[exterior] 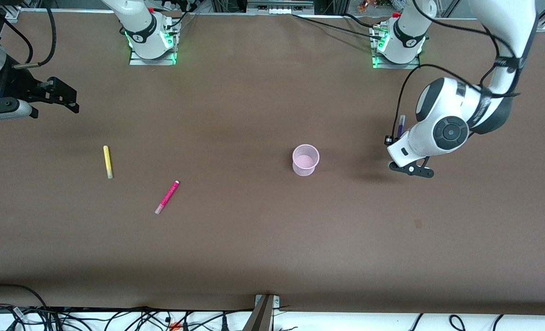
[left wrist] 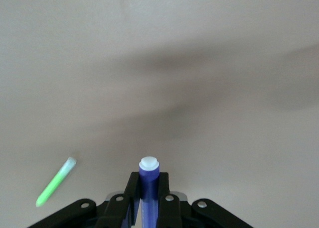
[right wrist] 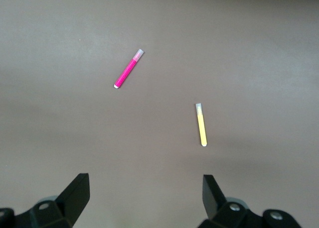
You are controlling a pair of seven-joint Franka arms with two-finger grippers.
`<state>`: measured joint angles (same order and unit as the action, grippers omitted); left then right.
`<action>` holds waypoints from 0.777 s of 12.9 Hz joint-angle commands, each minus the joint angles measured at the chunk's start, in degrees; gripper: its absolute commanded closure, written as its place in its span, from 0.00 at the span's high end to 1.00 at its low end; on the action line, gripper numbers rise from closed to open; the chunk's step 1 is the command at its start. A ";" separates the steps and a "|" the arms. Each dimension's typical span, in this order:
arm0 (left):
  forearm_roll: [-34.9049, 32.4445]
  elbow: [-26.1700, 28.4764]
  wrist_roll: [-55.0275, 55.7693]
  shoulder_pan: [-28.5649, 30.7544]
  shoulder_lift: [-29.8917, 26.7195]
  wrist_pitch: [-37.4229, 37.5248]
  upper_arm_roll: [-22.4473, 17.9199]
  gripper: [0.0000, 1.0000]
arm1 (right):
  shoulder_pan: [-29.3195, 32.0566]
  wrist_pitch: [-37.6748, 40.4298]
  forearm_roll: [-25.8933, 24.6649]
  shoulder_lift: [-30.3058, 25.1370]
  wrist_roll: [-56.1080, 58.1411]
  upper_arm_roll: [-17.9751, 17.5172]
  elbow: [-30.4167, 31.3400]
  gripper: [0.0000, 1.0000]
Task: Organize pens into pink holder with both arms
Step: 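Carry the blue marker to the holder while the right gripper reaches the pink highlighter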
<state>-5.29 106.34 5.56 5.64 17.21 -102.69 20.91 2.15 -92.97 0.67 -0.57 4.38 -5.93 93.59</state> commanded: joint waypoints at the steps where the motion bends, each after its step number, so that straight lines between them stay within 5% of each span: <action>1: 1.77 -11.73 -0.20 -2.19 2.65 9.75 2.72 0.00 | 0.75 -0.29 0.48 3.02 0.89 -0.22 -0.87 1.00; 3: 3.60 -16.14 -1.94 -6.32 3.35 13.21 3.08 0.00 | 0.40 -0.55 -1.19 5.57 0.89 -0.31 -0.96 1.00; 6: 16.41 -18.96 -9.57 -8.45 4.40 10.85 3.70 0.00 | 0.14 -1.16 -3.83 9.01 0.37 -0.40 -0.96 1.00; 10: 32.59 -20.55 -33.07 -8.36 9.05 3.67 3.70 0.00 | 0.23 -7.47 -2.08 11.11 -1.03 -0.40 1.05 1.00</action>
<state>22.20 88.28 -16.43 -2.95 22.55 -95.95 24.58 2.13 -97.46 -1.92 9.62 4.37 -5.97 93.79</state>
